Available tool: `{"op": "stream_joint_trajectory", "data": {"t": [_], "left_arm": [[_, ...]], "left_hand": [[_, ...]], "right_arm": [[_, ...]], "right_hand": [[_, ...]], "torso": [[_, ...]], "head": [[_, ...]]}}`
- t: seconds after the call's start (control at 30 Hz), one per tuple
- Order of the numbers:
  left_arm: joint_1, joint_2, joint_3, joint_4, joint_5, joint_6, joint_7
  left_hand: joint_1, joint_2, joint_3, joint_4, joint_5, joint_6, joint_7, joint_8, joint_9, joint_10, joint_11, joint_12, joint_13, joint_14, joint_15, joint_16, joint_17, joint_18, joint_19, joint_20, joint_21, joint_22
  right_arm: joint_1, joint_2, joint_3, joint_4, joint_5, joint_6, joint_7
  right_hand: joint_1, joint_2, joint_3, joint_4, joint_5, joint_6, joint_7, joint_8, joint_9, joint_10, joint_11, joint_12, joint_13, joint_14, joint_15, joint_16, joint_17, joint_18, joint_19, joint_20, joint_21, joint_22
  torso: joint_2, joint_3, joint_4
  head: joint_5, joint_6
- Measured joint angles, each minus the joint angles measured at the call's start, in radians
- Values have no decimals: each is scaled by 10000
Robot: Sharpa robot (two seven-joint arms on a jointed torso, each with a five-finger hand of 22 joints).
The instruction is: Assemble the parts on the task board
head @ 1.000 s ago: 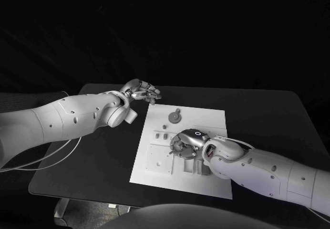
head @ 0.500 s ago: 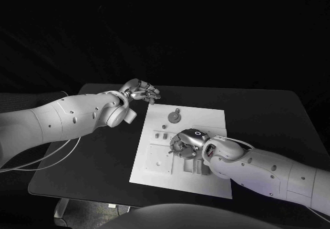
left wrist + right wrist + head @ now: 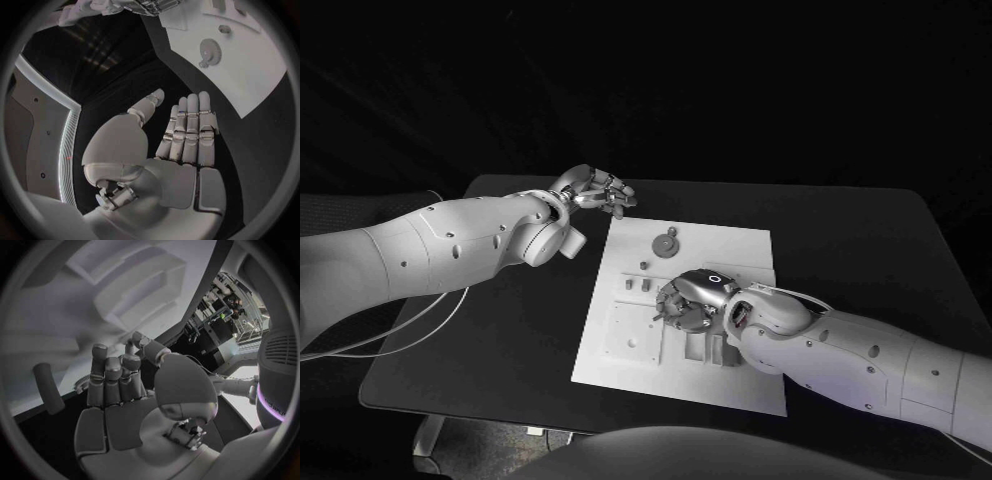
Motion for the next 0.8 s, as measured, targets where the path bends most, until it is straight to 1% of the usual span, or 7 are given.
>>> {"op": "stream_joint_trajectory", "data": {"t": [0.13, 0.17, 0.27, 0.37, 0.63, 0.7, 0.8], "left_arm": [[0, -1, 0, 0, 0, 0, -2], [0, -1, 0, 0, 0, 1, -2], [0, -1, 0, 0, 0, 2, -3], [1, -3, 0, 2, -1, 2, -5], [7, -15, 0, 5, -2, 2, -8], [9, -15, 0, 5, -2, 2, -8], [11, -16, 0, 5, -2, 2, -9]], "left_hand": [[0, 0, 0, 0, 0, 0, 0, 0, 0, 0, 0, 0, 0, 0, 0, 0, 2, -1, 0, 0, 0, 1], [0, 0, 0, 0, 0, 0, 0, 0, 0, 0, 0, 0, 1, 0, 0, 0, 10, 0, 0, 0, 0, 6], [0, 0, 0, 0, 0, 0, 0, 0, 0, 0, 0, 0, 0, 0, 0, 0, 11, -1, 0, 0, 0, 8], [0, 0, 0, 0, 0, 0, 0, 0, 0, 0, 0, 0, 0, 0, 0, 0, 10, -1, 0, 0, 0, 8], [0, 0, 0, 0, 0, 0, 0, 0, 1, 0, 0, 0, 0, 36, 37, 0, 21, -2, 0, 0, 0, 7], [0, 0, 0, 0, 0, 0, 0, 0, -8, 0, 0, 0, 0, 37, 36, 0, 21, -2, 0, 0, 0, 7], [0, 0, 0, 0, 0, 0, 0, 0, -8, 0, 0, 0, 0, 37, 36, 0, 31, -1, 0, 0, 0, 6]], "right_arm": [[0, 4, 0, -3, -11, -6, 0], [0, 5, 0, -4, -17, -8, 0], [2, 13, 4, -9, -43, -21, -6], [3, 27, 4, -30, -94, -43, -13], [0, 64, 0, -91, -301, -145, -17], [0, 68, -2, -95, -349, -167, -18], [-2, 70, -3, -98, -404, -190, -19]], "right_hand": [[40, -40, 0, 0, 0, 7, 8, 7, 14, 0, 0, 0, 0, -6, 6, 0, 0, 0, 0, 0, 0, 0], [57, -24, 0, 0, 0, 46, 35, 82, 25, 0, 0, 0, 0, -6, 7, 0, 0, -1, 0, 0, 0, 0], [94, 13, 0, 0, 0, 304, -21, 207, 102, 1, -1, 0, 0, 8, 22, 0, 0, -4, 0, 0, 0, 0], [94, 13, 0, 0, 0, 401, -83, 232, 153, 26, -26, 0, 0, 1, 28, 0, 0, -6, 0, 0, 0, 0], [133, 52, 0, 0, 0, 570, -138, 349, 221, 37, -111, 0, 1, 6, -51, 0, 0, -3, 0, -1, 0, 0], [133, 52, 0, 0, 0, 614, -180, 381, 235, 38, -111, 0, 1, 14, -60, 0, 0, 0, 1, 0, 0, 0], [133, 52, 0, 0, 0, 615, -178, 402, 246, 38, -111, 0, 1, 14, -60, 0, 0, 0, 0, -1, 0, 0]], "torso": [[0, 0, 1], [0, 0, 1], [0, -1, 1], [0, -2, 1], [-1, -7, 1], [-1, -7, 1], [-1, -6, 1]], "head": [[-10, -5], [-11, -5], [-17, -5], [-22, -5], [-32, -7], [-37, -10], [-38, -12]]}}
